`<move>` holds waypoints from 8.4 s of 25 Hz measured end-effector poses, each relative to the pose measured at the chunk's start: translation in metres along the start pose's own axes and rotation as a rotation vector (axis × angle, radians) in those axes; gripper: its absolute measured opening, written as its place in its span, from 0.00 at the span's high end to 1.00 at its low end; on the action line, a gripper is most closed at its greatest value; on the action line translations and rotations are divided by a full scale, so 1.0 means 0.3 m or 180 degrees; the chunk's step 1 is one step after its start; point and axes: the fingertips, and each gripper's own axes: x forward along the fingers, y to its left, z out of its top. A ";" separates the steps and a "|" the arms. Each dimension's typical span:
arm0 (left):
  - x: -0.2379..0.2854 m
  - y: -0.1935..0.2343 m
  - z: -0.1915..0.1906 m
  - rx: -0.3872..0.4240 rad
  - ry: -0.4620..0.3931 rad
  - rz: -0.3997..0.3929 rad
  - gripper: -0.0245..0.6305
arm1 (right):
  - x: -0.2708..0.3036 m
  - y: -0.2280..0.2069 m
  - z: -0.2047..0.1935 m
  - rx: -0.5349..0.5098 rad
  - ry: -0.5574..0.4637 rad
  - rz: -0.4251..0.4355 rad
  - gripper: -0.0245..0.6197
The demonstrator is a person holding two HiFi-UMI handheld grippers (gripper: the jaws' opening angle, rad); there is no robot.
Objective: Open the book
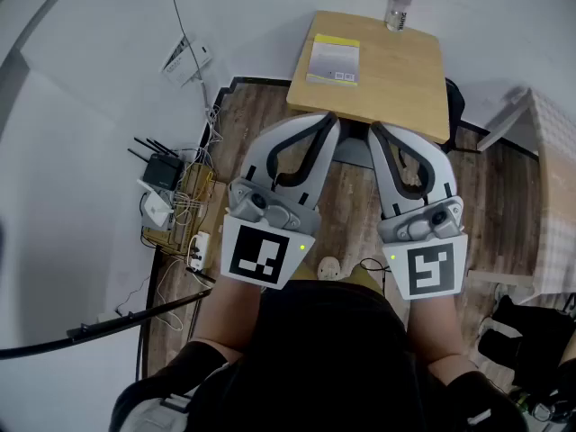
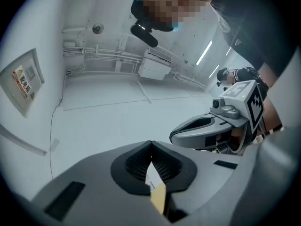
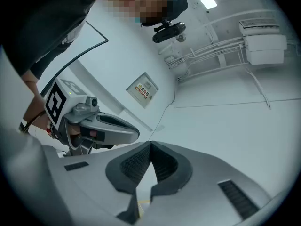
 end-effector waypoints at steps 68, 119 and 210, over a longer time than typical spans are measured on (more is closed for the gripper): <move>0.182 0.249 -0.251 -0.0029 0.0144 0.0132 0.95 | 0.295 -0.097 -0.193 0.0218 -0.0078 0.0014 0.92; 0.685 0.835 -0.710 -0.0141 -0.0086 -0.0346 0.95 | 1.058 -0.346 -0.617 -0.0075 0.0437 -0.0544 0.92; 0.729 0.721 -1.508 -0.0839 0.0909 -0.0727 0.95 | 1.153 0.069 -1.563 0.0872 0.2048 0.0636 0.77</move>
